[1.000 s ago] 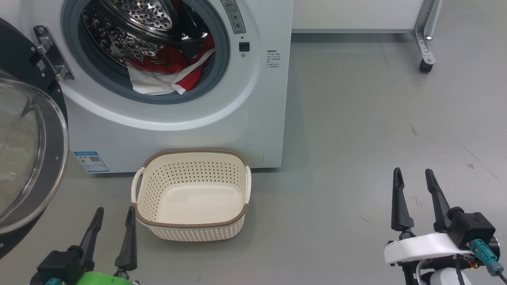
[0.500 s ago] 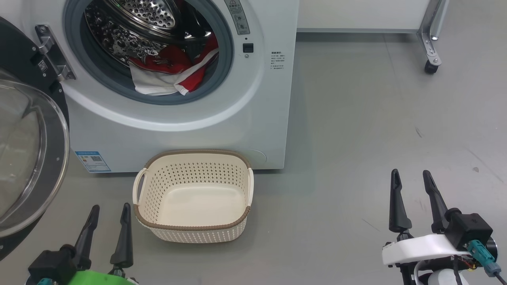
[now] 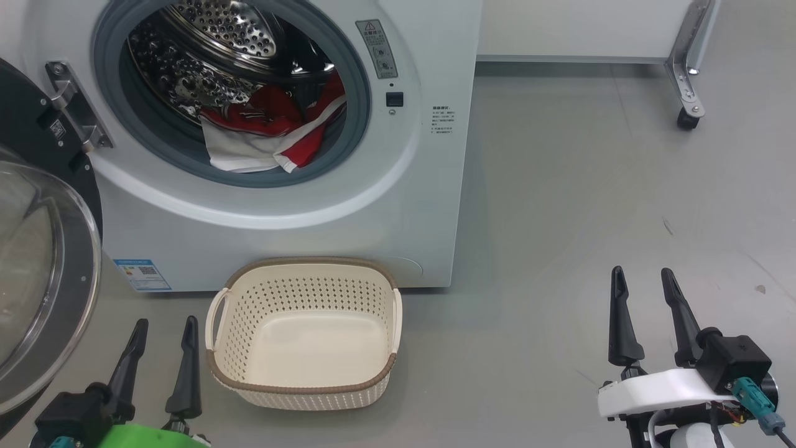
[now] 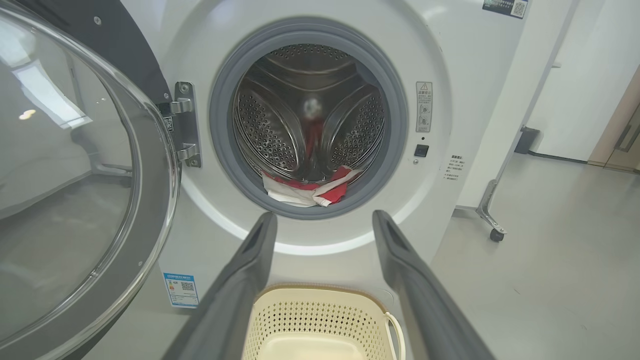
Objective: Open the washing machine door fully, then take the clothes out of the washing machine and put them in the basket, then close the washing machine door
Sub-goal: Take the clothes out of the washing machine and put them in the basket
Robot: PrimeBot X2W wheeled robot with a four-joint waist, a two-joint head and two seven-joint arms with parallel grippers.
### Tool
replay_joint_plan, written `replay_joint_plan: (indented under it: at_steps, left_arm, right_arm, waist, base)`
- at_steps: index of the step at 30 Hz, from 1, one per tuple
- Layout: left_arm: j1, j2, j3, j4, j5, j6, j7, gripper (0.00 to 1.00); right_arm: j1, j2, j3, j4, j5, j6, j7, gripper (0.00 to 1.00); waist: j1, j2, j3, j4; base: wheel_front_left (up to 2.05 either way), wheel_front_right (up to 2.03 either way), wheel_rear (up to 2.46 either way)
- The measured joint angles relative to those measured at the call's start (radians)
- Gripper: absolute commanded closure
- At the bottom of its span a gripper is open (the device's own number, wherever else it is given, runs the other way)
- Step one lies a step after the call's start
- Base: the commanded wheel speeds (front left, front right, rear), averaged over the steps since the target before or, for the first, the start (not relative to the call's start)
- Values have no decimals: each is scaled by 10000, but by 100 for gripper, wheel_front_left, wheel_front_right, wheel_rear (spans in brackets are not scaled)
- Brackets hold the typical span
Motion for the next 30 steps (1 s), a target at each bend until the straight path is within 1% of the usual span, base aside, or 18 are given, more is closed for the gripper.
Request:
replay_joint_plan:
  at_steps: [10, 15, 18, 23, 30]
  left_arm:
    - [0, -21, -13, -88, -2, 0, 0, 0]
    - [20, -75, -359, -151, -385, 0, 0, 0]
    - [28, -52, -393, -201, -451, 0, 0, 0]
    - [28, 188, -228, -190, -155, 0, 0, 0]
    - [28, 186, -251, -205, -102, 0, 0, 0]
  right_arm:
    - [-1, 0, 15, 6, 67, -2, 0, 0]
    - [-1, 0, 40, 12, 67, 0, 0, 0]
    - [-1, -2, 52, 15, 67, 0, 0, 0]
    - [-2, 0, 79, 27, 67, -2, 0, 0]
    - [-3, 2, 105, 29, 67, -4, 0, 0]
  waist:
    - [0, 0, 33, 20]
    - [0, 0, 53, 29]
    - [0, 0, 71, 31]
    - [0, 0, 115, 36]
    - [0, 0, 185, 45]
  base:
    - [69, -69, 0]
    - [45, -46, 1]
    - [51, -65, 14]
    - [53, -71, 19]
    - [38, -38, 1]
